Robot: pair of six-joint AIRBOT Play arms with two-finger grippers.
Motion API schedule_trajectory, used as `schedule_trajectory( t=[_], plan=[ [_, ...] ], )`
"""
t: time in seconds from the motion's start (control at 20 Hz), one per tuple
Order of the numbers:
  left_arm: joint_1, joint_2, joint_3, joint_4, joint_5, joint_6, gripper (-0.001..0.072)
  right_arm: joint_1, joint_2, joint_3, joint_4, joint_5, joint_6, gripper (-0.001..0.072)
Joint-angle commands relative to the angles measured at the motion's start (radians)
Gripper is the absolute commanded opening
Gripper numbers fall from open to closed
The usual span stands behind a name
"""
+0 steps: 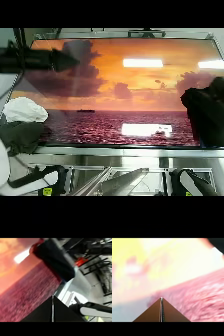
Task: Fold the shirts.
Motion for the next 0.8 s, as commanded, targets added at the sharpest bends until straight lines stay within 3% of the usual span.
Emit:
schedule_trajectory(
  t=[0.0,0.15,0.25,0.75],
  plan=[
    [-0.062,0.229,-0.36,0.164,0.105,-0.012,0.0008,0.242,0.116,-0.198,0.023,-0.053,-0.116,0.0026],
    [-0.12,0.413,-0.688,0.163,0.209,-0.012,0.0011,0.41,0.229,-0.404,0.016,-0.154,-0.129,0.0025],
    [-0.126,0.482,-0.795,0.163,0.241,-0.017,0.0012,0.443,0.233,-0.443,0.016,-0.166,-0.13,0.0026],
    [-0.125,0.545,-0.853,0.159,0.264,-0.027,0.0014,0.445,0.229,-0.443,0.018,-0.153,-0.129,0.0026]
  ],
)
